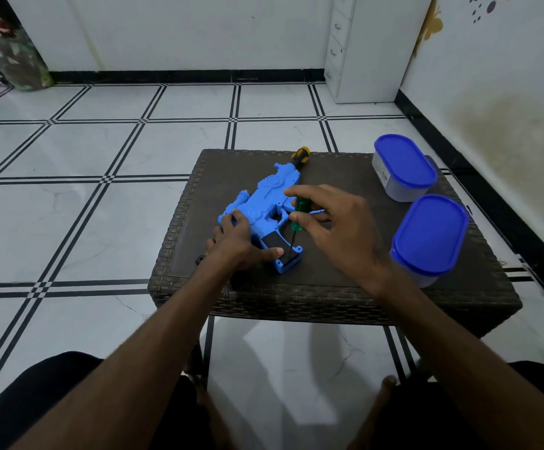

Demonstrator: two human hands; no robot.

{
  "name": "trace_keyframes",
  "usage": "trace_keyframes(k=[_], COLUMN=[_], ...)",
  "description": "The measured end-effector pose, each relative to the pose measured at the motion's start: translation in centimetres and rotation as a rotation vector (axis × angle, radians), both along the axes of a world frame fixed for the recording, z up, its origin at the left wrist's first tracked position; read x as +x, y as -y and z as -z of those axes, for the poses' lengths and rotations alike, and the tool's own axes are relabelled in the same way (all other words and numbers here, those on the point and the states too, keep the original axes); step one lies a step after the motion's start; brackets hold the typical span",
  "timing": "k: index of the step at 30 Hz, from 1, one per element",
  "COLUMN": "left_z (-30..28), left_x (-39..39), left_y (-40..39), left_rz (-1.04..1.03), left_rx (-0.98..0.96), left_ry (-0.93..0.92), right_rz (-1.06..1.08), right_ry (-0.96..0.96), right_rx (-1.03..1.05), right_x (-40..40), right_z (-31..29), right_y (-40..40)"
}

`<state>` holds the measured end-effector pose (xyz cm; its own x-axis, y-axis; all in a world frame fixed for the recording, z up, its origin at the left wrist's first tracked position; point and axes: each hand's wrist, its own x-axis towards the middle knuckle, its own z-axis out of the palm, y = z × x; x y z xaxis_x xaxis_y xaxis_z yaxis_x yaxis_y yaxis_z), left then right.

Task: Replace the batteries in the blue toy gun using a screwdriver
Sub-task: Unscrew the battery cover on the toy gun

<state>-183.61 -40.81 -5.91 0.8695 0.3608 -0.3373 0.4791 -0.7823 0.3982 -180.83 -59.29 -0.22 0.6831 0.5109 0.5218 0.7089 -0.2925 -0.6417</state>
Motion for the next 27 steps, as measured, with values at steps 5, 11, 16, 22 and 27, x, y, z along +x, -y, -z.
trace_keyframes(k=[5,11,16,22,27], left_z=[-0.10,-0.07,0.01,-0.08,-0.23], left_x=[0.11,0.12,0.09,0.03,-0.08], left_y=[0.12,0.05,0.07,0.08,-0.04], left_rz=[-0.002,-0.002,-0.010,-0.007,0.000], left_rx=[0.016,0.014,0.004,-0.003,-0.035], left_ry=[-0.015,-0.022,-0.017,-0.018,-0.027], right_rz=[-0.003,0.001,0.003,-0.032,-0.077], right_ry=[-0.006,0.006,0.013,-0.030,-0.097], right_rx=[-0.009,-0.022,-0.015,-0.013,-0.024], right_x=[0.03,-0.07,-0.13,-0.21,-0.39], right_z=[0.08,-0.06,0.00,-0.02,-0.14], right_y=[0.07,0.07,0.08,-0.15,-0.30])
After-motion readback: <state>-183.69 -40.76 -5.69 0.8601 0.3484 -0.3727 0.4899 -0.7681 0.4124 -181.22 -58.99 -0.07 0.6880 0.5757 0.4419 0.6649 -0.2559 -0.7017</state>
